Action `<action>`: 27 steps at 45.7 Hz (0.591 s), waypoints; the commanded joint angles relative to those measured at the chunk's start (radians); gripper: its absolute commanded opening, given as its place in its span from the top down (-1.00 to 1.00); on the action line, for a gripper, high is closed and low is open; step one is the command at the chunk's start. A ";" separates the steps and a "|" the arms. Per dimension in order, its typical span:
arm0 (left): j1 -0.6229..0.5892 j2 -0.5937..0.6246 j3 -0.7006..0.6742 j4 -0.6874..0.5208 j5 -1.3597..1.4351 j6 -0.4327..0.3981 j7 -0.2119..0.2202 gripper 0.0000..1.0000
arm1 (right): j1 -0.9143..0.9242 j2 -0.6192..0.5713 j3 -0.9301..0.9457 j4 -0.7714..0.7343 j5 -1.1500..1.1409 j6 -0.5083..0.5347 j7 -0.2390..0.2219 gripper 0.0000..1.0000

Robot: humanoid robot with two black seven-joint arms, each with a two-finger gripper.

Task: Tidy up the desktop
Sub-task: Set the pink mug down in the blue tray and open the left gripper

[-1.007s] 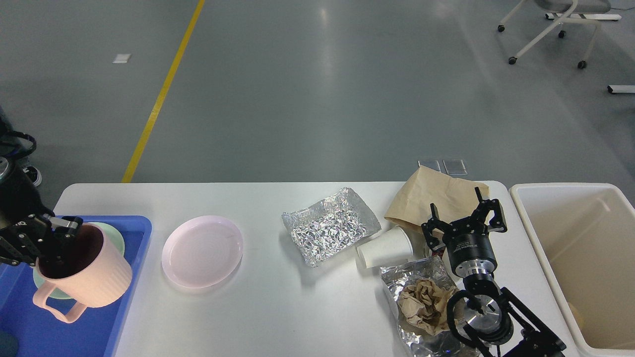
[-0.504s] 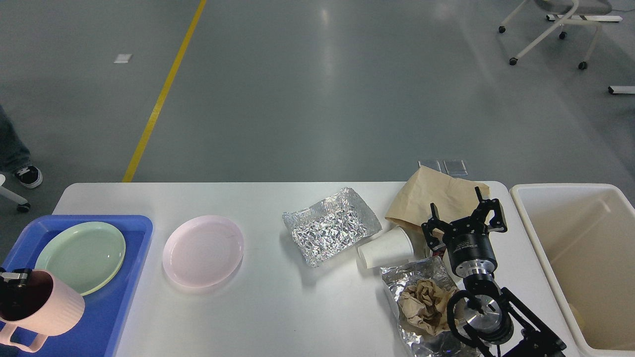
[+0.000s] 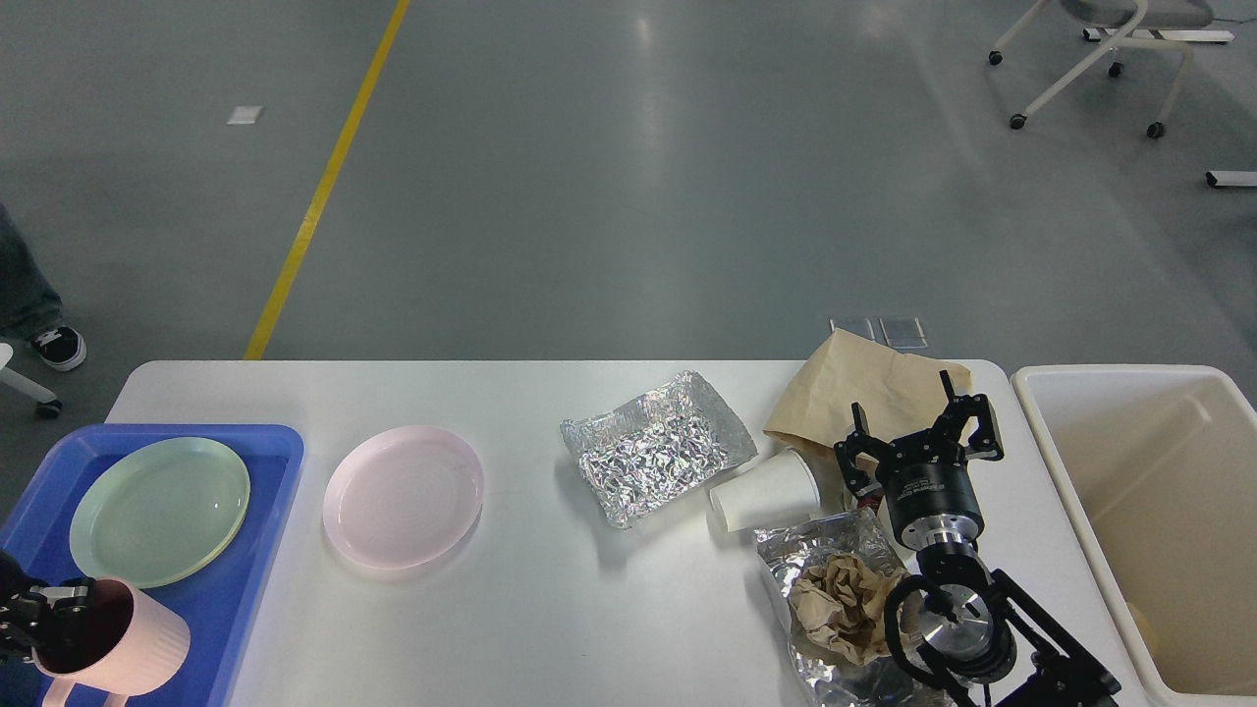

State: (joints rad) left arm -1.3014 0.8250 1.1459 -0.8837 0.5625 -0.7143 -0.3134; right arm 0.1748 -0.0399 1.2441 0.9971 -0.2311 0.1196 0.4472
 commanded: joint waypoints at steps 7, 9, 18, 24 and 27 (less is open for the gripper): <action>0.037 -0.001 -0.006 0.008 -0.003 0.001 -0.006 0.92 | 0.000 0.000 0.000 0.000 0.001 0.000 0.001 -1.00; 0.039 -0.003 -0.006 0.009 -0.003 0.003 -0.004 0.92 | 0.000 0.000 0.000 0.000 0.001 0.000 -0.001 -1.00; 0.060 -0.003 -0.008 0.011 -0.003 0.027 -0.004 0.91 | 0.000 0.000 0.000 0.000 0.001 0.000 -0.001 -1.00; 0.068 -0.004 -0.009 0.011 -0.004 0.042 -0.001 0.90 | 0.000 0.000 0.000 0.000 0.001 0.000 0.001 -1.00; 0.073 -0.006 -0.009 0.011 -0.004 0.058 -0.001 0.90 | 0.000 0.000 0.000 0.000 0.001 0.000 0.001 -1.00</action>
State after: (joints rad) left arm -1.2363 0.8208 1.1386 -0.8729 0.5587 -0.6781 -0.3174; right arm 0.1748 -0.0399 1.2441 0.9970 -0.2301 0.1196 0.4472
